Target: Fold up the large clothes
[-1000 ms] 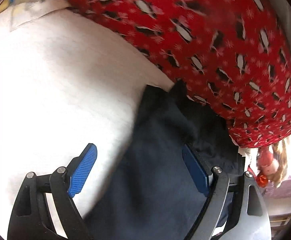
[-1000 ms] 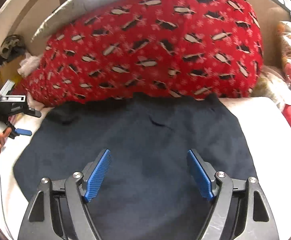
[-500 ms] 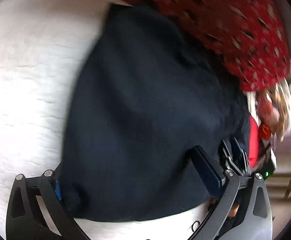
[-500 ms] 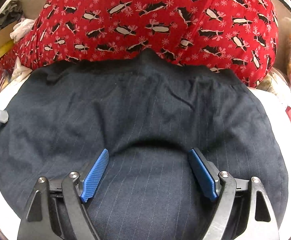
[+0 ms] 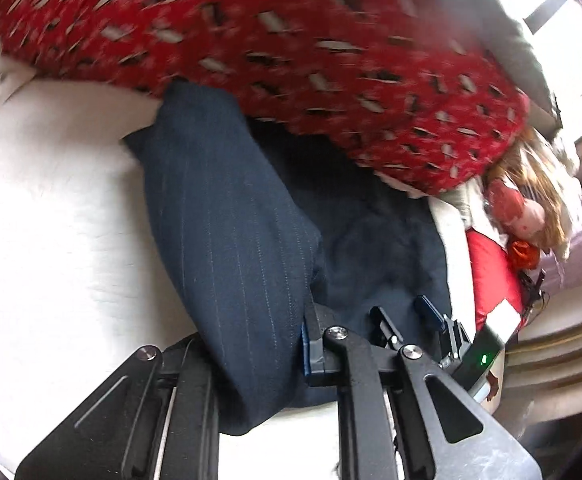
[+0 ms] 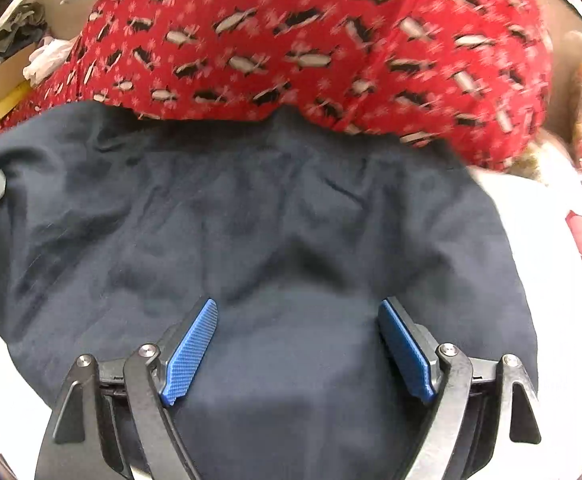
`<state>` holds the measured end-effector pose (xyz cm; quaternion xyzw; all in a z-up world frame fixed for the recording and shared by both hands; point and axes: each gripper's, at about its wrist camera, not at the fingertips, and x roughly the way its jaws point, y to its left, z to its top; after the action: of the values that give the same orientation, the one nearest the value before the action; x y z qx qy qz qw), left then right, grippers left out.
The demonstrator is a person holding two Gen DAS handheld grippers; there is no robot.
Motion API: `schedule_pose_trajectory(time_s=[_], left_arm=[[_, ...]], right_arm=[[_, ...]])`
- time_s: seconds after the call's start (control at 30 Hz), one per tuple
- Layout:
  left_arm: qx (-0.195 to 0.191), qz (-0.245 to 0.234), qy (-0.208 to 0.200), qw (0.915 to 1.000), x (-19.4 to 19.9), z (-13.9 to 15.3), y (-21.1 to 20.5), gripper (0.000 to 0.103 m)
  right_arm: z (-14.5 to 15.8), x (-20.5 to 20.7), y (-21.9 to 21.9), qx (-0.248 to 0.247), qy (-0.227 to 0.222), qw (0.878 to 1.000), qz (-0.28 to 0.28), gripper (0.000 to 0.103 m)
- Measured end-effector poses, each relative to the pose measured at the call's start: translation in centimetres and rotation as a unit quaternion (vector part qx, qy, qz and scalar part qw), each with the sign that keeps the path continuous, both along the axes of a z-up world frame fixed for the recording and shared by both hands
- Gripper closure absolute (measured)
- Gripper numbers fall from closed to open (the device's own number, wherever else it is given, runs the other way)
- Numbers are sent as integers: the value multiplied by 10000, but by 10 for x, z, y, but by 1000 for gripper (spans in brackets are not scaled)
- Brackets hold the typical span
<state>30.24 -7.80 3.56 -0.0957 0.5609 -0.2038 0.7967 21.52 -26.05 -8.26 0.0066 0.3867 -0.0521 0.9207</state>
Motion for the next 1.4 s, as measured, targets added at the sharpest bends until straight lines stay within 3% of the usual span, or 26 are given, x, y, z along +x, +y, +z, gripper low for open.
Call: schedule_pose_trajectory(time_s=[0.2, 0.23, 0.33, 0.4, 0.6, 0.7, 0.9, 0.97, 1.17, 1.3, 1.4], left_arm=[[72, -142, -95, 9998, -13, 8, -29, 91], [98, -138, -80, 9998, -14, 7, -35, 91], [134, -109, -47, 9998, -19, 11, -45, 91], [135, -115, -71, 9998, -20, 15, -55, 91], [169, -405, -128, 9990, -26, 22, -104, 94], [467, -668, -123, 9966, -29, 7, -140, 94], [557, -740, 631, 9937, -24, -54, -178, 94], [569, -717, 756, 9929, -24, -61, -180, 94], [12, -568, 1054, 9928, -31, -49, -157, 87], [-776, -573, 990, 9904, -58, -18, -116, 77], [-1176, -124, 751, 9901, -71, 0, -69, 72]], right_arm=[[15, -50, -35, -488, -643, 9947, -638, 19], [12, -55, -45, -389, -636, 9944, -751, 19], [-19, -49, -74, 259, 55, 9961, -840, 16], [-31, -56, -83, 624, -145, 9947, -804, 6], [-34, -54, -76, 533, -179, 9962, -669, 1], [-35, -56, -79, 623, -234, 9957, -647, 0], [-36, -57, -79, 638, -278, 9956, -631, 0], [-36, -59, -80, 661, -302, 9954, -627, 0], [-37, -70, -75, 660, -332, 9953, -630, 0], [-37, -72, -74, 653, -325, 9953, -631, 0], [-36, -72, -74, 676, -310, 9953, -624, 0]])
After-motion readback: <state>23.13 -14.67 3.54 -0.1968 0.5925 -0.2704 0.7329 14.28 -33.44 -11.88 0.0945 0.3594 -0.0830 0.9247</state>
